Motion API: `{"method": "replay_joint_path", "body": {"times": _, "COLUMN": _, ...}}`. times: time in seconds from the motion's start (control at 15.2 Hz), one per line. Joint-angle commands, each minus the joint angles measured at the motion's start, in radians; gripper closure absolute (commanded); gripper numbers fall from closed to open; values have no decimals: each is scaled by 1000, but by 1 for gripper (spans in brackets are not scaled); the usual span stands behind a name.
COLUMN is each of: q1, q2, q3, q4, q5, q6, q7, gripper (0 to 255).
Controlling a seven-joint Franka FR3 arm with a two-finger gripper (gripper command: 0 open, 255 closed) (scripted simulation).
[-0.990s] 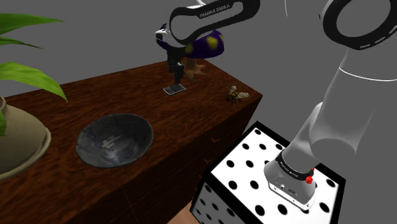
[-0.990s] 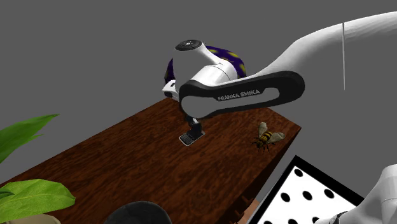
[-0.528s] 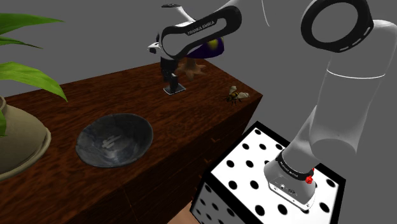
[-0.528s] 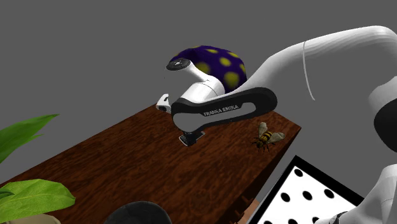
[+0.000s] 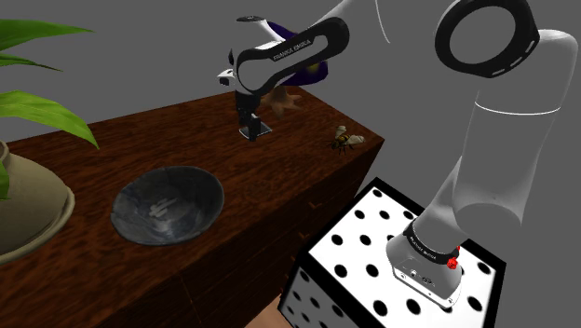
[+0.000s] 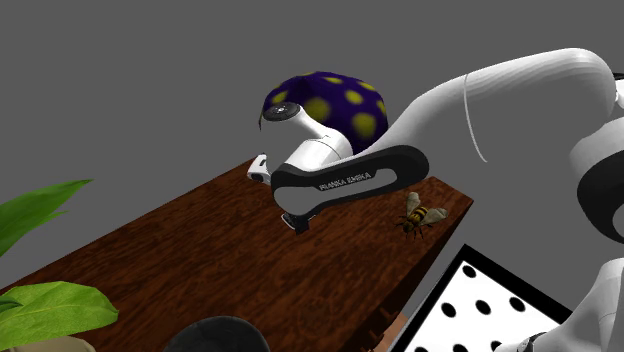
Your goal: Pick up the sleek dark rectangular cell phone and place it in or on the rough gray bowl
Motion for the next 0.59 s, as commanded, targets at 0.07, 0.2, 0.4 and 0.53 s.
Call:
{"method": "replay_joint_path", "body": {"times": 0.07, "q1": 0, "q2": 0, "q3": 0, "q4": 0, "q5": 0, "q6": 0, "q7": 0, "gripper": 0}}
{"method": "replay_joint_path", "body": {"times": 0.2, "q1": 0, "q2": 0, "q3": 0, "q4": 0, "q5": 0, "q6": 0, "q7": 0, "gripper": 255}}
{"method": "replay_joint_path", "body": {"times": 0.4, "q1": 0, "q2": 0, "q3": 0, "q4": 0, "q5": 0, "q6": 0, "q7": 0, "gripper": 255}}
{"method": "replay_joint_path", "body": {"times": 0.53, "q1": 0, "q2": 0, "q3": 0, "q4": 0, "q5": 0, "q6": 0, "q7": 0, "gripper": 255}}
